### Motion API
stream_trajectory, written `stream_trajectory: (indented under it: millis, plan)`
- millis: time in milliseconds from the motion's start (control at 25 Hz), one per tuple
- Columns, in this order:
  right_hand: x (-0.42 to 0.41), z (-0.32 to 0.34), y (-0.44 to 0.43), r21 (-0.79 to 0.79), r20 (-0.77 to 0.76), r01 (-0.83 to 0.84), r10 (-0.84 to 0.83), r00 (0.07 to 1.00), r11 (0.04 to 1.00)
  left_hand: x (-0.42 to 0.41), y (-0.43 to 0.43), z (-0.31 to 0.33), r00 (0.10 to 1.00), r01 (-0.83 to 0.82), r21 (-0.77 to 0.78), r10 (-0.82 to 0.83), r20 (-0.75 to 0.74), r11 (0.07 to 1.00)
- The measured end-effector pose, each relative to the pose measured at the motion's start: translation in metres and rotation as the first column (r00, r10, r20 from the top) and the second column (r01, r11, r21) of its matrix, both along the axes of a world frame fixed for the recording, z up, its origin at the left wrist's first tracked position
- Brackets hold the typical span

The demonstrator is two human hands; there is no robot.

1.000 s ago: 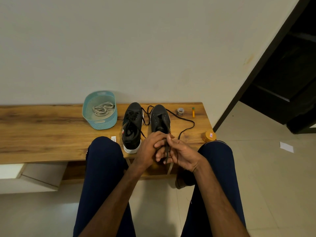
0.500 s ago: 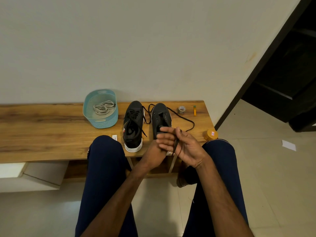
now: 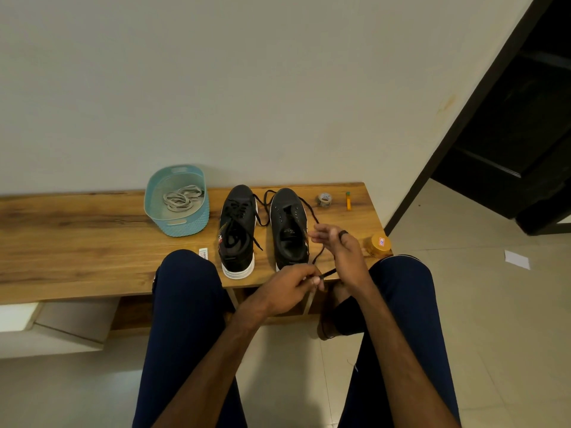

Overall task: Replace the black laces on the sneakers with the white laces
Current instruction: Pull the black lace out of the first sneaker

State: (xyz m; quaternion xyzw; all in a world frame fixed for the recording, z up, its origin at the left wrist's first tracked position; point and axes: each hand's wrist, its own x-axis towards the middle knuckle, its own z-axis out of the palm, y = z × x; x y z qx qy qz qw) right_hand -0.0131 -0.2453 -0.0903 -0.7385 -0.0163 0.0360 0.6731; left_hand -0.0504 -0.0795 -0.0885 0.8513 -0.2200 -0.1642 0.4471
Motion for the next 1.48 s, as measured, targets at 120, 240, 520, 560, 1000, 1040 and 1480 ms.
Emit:
stream_trajectory:
  millis: [120,240,520,560,1000,1040,1480]
  plan:
    - [-0.009,-0.003,0.003,-0.272,-0.148,-0.258,0.225,0.963,0.927,0.008,0.008,0.002,0.967,-0.198,-0.135,0.216,0.134,0.971]
    - [-0.018,-0.002,0.011,-0.122,-0.240,-0.299,0.264,0.934,0.946,0.013,0.011,-0.001,0.921,-0.291,-0.173,0.324,0.217,0.941]
    - [-0.021,0.012,0.014,0.036,-0.282,-0.366,0.360,0.889,0.930,0.019,0.006,-0.008,0.886,-0.377,-0.271,0.430,0.172,0.886]
    - [-0.024,0.016,0.018,0.117,-0.301,-0.412,0.428,0.852,0.903,0.020,0.006,-0.008,0.881,-0.396,-0.275,0.447,0.155,0.876]
    - [-0.006,0.024,0.013,0.899,0.021,-0.199,0.417,0.909,0.389,0.008,-0.004,-0.002,0.964,-0.196,-0.271,0.134,-0.229,0.942]
    - [-0.002,0.022,0.013,0.874,0.017,-0.181,0.343,0.939,0.450,0.009,-0.002,-0.005,0.979,-0.144,-0.216,0.108,-0.173,0.966]
    - [-0.006,-0.006,0.016,-0.500,0.170,-0.103,0.215,0.962,0.860,0.013,0.011,0.001,0.976,-0.110,0.000,0.108,0.190,0.994]
